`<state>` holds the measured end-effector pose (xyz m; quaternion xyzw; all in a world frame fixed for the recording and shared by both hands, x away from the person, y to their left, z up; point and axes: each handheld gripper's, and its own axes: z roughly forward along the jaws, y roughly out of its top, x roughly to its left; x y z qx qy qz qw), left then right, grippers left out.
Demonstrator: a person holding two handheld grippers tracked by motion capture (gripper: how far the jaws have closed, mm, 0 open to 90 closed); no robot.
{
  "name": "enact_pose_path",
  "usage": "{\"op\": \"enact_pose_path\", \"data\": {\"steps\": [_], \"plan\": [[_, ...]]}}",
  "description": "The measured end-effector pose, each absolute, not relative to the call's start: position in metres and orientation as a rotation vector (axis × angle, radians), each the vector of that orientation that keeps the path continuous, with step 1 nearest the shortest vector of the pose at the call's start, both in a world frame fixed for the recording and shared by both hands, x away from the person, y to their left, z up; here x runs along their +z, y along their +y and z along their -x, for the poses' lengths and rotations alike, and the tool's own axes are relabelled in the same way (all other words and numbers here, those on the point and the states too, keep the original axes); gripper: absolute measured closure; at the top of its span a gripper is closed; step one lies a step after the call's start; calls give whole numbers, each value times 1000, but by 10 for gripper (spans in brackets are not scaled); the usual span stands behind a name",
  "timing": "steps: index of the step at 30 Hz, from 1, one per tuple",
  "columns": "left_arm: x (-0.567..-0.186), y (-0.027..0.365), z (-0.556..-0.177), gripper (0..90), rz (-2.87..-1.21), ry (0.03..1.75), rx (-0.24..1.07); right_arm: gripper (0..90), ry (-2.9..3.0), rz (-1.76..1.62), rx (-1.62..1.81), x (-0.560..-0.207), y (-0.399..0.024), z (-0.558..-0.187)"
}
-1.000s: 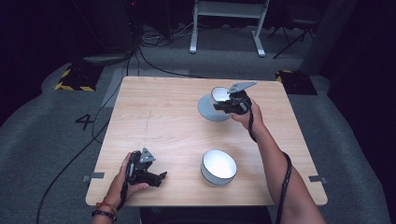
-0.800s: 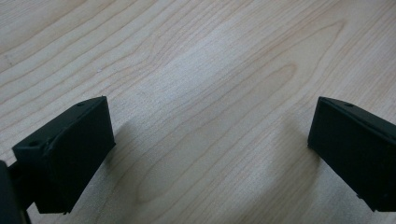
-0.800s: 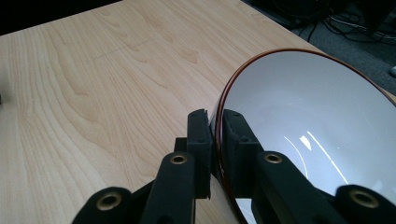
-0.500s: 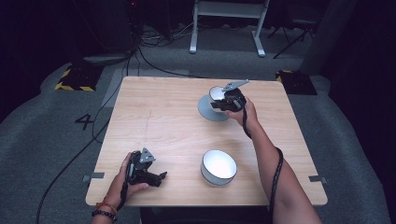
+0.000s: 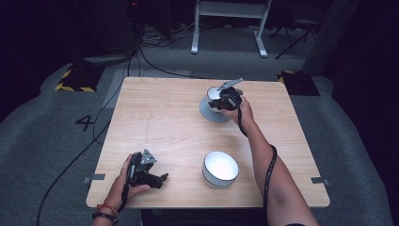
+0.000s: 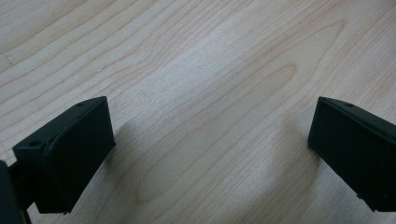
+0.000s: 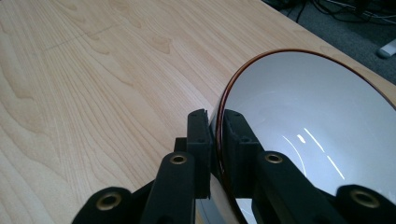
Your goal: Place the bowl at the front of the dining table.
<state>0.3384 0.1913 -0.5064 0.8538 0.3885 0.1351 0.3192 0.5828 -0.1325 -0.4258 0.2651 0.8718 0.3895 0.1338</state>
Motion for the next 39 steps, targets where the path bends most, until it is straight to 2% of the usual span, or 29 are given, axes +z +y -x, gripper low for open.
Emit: {"op": "enact_pose_path", "data": {"steps": [22, 39], "plan": [[-507, 190, -338, 5, -2238, 1030, 352, 822, 2532, -708, 1008, -450, -126, -591], [-507, 190, -338, 5, -2234, 1032, 351, 825, 2541, -695, 1092, -462, -130, -590]]}}
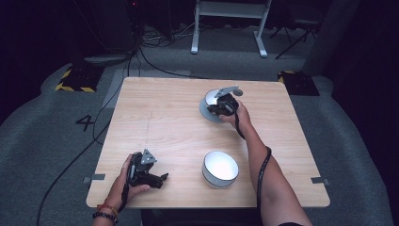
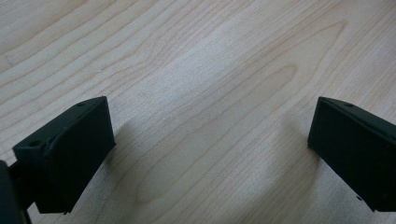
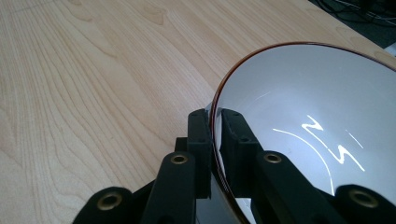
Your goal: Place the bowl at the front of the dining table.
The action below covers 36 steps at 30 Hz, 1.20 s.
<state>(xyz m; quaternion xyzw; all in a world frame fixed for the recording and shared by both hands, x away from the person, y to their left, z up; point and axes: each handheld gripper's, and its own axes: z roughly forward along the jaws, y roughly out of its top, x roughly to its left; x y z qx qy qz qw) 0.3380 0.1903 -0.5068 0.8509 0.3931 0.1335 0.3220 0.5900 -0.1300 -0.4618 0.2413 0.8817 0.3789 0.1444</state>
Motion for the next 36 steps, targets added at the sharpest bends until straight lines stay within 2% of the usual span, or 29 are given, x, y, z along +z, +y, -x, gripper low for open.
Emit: {"op": "enact_pose_path", "data": {"steps": [23, 36], "plan": [[-507, 191, -338, 5, -2239, 1029, 351, 822, 2574, -718, 1048, -459, -128, -590], [-507, 191, -338, 5, -2239, 1029, 351, 772, 2576, -736, 1013, -458, -131, -589]]}}
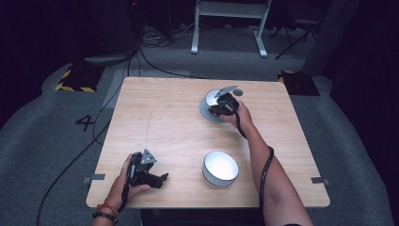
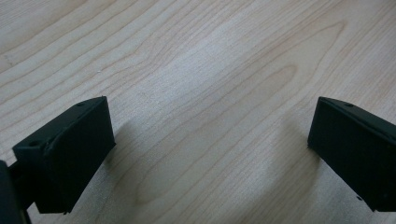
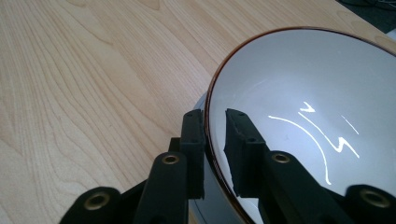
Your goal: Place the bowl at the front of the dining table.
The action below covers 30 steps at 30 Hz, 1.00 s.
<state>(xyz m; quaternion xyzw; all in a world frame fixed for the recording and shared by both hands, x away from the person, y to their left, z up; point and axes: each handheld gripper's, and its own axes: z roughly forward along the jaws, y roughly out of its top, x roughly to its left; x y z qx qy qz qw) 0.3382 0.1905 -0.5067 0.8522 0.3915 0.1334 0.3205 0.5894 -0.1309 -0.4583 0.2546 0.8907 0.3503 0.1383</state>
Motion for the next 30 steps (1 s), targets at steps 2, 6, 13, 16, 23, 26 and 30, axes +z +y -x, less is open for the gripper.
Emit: {"op": "enact_pose_path", "data": {"steps": [2, 6, 13, 16, 23, 26, 30], "plan": [[-507, 190, -338, 5, -2237, 1030, 351, 764, 2580, -726, 1015, -458, -133, -589], [-507, 190, -338, 5, -2238, 1029, 350, 700, 2580, -741, 1002, -459, -136, -586], [-507, 190, -338, 5, -2237, 1030, 350, 553, 2537, -770, 1015, -455, -145, -583], [-507, 190, -338, 5, -2237, 1030, 350, 471, 2503, -785, 1040, -452, -149, -582], [-507, 190, -338, 5, -2237, 1030, 351, 349, 2474, -809, 1036, -451, -154, -579], [-507, 190, -338, 5, -2238, 1030, 350, 300, 2472, -787, 1068, -448, -155, -577], [-507, 191, -338, 5, -2240, 1029, 351, 265, 2476, -756, 1051, -446, -155, -573]]}}
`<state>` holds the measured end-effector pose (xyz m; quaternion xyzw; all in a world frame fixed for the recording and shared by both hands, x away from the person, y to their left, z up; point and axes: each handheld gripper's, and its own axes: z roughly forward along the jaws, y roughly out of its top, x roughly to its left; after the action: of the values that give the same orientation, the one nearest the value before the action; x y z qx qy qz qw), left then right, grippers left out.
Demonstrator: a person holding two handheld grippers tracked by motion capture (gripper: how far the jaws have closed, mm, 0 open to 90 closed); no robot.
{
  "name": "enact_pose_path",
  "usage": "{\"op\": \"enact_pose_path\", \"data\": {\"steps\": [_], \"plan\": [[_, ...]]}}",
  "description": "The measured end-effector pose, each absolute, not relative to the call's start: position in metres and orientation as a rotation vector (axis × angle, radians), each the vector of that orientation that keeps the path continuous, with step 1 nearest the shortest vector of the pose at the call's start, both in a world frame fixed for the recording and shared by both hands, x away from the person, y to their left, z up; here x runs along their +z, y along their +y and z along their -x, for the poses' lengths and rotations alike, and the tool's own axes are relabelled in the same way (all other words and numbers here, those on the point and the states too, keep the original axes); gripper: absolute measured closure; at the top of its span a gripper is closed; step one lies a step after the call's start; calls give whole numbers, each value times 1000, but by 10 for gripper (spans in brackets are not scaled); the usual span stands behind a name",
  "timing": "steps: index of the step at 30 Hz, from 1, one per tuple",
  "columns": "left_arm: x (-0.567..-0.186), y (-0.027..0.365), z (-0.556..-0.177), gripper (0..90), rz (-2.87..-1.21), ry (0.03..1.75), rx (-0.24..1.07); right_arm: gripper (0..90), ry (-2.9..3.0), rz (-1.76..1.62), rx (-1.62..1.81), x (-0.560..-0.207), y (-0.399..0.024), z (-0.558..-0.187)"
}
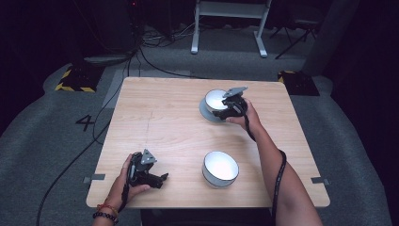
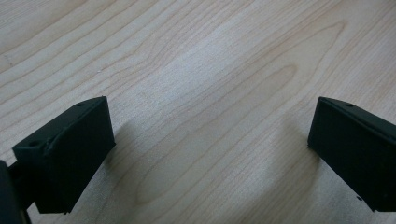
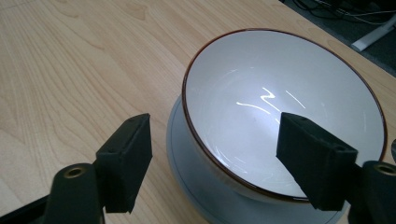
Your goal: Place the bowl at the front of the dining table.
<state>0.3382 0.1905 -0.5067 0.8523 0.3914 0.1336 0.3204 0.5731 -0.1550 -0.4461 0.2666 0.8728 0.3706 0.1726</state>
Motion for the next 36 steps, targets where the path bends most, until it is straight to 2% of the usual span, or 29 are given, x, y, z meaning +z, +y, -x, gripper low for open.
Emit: {"op": "enact_pose_path", "data": {"steps": [12, 36], "plan": [[-507, 190, -338, 5, -2237, 1030, 351, 229, 2489, -692, 1034, -436, -160, -559], [-507, 190, -338, 5, -2236, 1032, 351, 229, 2492, -673, 1000, -429, -182, -541]]}}
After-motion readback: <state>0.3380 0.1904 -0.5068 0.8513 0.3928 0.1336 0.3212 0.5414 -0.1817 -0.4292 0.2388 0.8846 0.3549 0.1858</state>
